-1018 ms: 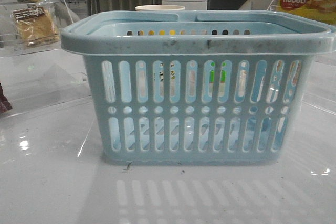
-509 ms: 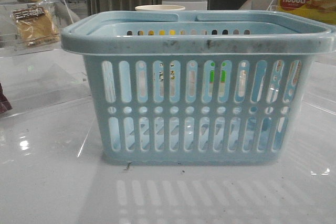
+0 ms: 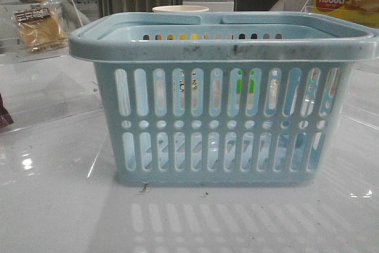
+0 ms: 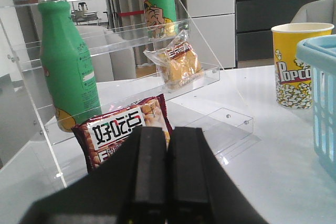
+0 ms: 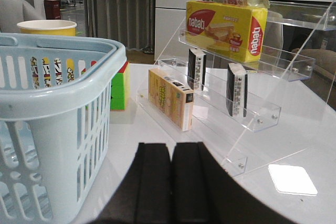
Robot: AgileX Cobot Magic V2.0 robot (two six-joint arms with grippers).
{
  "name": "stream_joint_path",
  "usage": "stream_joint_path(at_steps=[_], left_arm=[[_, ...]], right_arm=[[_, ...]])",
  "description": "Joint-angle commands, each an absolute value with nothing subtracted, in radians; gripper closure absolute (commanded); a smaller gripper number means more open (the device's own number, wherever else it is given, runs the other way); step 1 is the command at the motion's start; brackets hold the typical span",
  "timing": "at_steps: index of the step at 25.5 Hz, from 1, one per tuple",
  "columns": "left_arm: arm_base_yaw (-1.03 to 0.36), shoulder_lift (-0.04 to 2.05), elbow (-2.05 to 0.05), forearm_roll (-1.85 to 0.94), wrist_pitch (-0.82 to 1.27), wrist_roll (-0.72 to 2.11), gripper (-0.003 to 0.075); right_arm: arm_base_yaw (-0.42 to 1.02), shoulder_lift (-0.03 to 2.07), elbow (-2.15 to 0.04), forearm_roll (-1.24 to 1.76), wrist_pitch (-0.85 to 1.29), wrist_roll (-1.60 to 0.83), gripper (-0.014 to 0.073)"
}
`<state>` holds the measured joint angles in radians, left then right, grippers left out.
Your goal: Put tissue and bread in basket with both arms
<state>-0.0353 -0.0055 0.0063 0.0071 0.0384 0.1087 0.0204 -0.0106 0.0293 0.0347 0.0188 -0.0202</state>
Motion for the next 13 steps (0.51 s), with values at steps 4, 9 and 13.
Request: stream_joint_path(at_steps=[4, 9, 13], left_arm=[[-0.037, -0.023, 0.007, 0.0, -0.05, 0.107, 0.0629], [-0.037, -0.023, 0.007, 0.0, -0.054, 0.107, 0.0629], [-0.037, -0.023, -0.004, 0.026, -0.089, 0.107, 0.0629]], right_arm=[[0.014, -0.029, 0.03, 0.032, -0.08, -0.023, 0.054], [0.014, -0.029, 0.029, 0.032, -0.106, -0.023, 0.054], [0.015, -0.029, 0.002, 0.034, -0.087, -0.023, 0.054]])
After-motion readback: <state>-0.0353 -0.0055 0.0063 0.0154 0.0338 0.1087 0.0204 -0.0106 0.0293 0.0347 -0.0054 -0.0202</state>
